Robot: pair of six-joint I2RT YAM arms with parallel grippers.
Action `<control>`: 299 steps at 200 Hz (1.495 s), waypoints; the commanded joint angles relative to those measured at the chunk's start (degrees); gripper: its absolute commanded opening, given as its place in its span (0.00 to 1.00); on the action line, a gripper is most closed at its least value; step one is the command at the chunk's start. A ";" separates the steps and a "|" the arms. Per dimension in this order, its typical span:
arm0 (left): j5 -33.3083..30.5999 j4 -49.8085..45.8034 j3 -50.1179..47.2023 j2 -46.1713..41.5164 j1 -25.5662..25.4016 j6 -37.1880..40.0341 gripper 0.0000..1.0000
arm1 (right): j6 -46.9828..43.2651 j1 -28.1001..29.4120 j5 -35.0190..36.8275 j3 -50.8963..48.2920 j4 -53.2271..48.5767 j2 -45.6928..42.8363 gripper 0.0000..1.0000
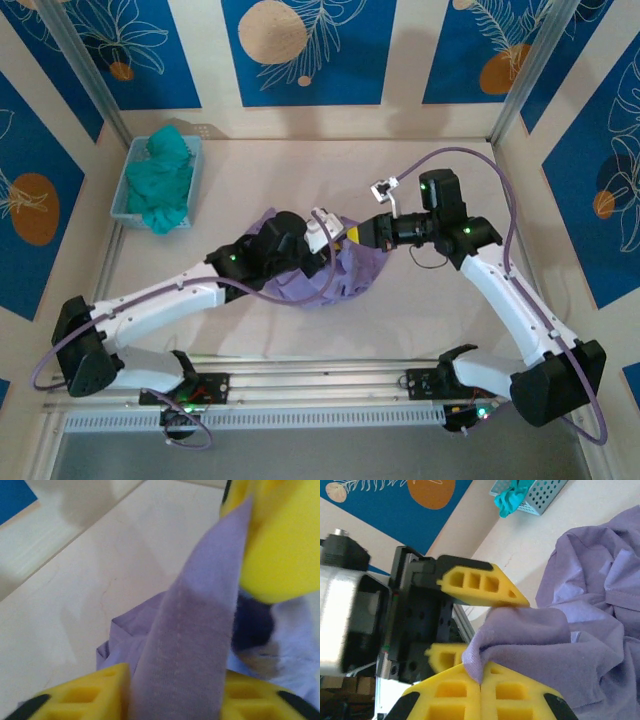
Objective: Fold the inside-out t-shirt
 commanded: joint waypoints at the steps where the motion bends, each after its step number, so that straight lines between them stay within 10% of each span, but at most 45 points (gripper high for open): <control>1: 9.69 -1.98 2.26 -0.64 3.58 -4.33 0.22 | -4.99 -0.55 2.54 0.63 -3.95 -2.27 0.00; 33: 31.43 -0.57 0.58 -1.83 8.62 -13.91 0.00 | -8.62 -0.24 5.97 0.06 -4.60 -2.49 0.00; 73: 46.61 13.71 -5.20 -5.48 10.69 -28.69 0.00 | -5.60 1.67 14.99 0.53 -2.82 -0.29 0.18; 147: 36.88 17.77 -6.80 -4.81 11.52 -35.73 0.00 | -3.09 3.34 30.26 -0.12 -11.49 -6.37 0.33; 210: 35.20 16.93 -6.75 -4.34 11.53 -34.34 0.00 | 5.98 4.86 17.00 -10.72 -3.64 -13.72 0.38; 299: 35.67 15.98 -7.33 -5.36 11.45 -33.65 0.00 | 4.41 9.34 38.61 -11.35 0.92 -9.45 0.40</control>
